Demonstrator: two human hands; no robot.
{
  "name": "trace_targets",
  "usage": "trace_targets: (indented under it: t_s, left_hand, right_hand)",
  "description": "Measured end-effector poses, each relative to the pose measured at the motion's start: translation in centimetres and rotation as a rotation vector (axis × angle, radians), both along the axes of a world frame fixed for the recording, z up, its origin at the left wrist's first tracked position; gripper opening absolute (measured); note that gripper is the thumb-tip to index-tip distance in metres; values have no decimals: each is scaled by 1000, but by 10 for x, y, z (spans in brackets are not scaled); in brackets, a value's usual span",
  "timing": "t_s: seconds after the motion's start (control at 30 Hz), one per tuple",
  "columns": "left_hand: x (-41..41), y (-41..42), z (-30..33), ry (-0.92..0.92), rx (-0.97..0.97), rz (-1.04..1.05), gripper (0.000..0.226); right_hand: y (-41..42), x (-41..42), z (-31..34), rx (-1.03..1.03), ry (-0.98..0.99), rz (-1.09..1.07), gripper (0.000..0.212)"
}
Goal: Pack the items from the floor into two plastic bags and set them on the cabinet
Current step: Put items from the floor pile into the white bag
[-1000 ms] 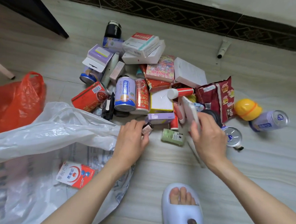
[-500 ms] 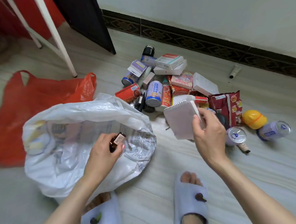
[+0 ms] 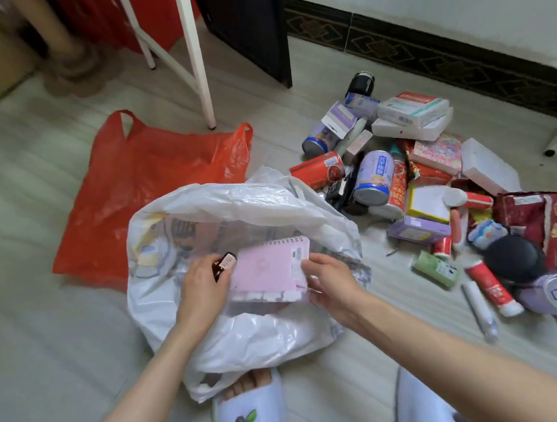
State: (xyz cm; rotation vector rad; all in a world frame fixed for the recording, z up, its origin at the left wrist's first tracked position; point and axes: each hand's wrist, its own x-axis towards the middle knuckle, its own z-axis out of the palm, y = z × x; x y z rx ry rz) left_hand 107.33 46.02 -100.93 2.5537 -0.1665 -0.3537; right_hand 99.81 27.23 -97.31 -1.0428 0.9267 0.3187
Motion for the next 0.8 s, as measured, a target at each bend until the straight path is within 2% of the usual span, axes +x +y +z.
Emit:
trace_targets:
  t_s: [0.13, 0.27, 0.43, 0.6, 0.8]
  left_hand:
    - [-1, -8, -11, 117, -27, 15, 31]
    - [-8, -8, -5, 188, 15, -119, 43]
    - [-38, -18, 19, 37, 0, -317, 47]
    - [-84, -51, 44, -116, -68, -588, 50]
    - [-118, -113, 46, -113, -67, -757, 53]
  right_hand:
    - [6, -5, -8, -56, -33, 27, 35]
    - [-12, -19, -2, -314, -73, 208, 40]
    - [-47, -57, 10, -631, -112, 293, 37]
    - [-98, -111, 14, -820, 54, 143, 41]
    - [-152, -180, 6, -1015, 226, 140, 44]
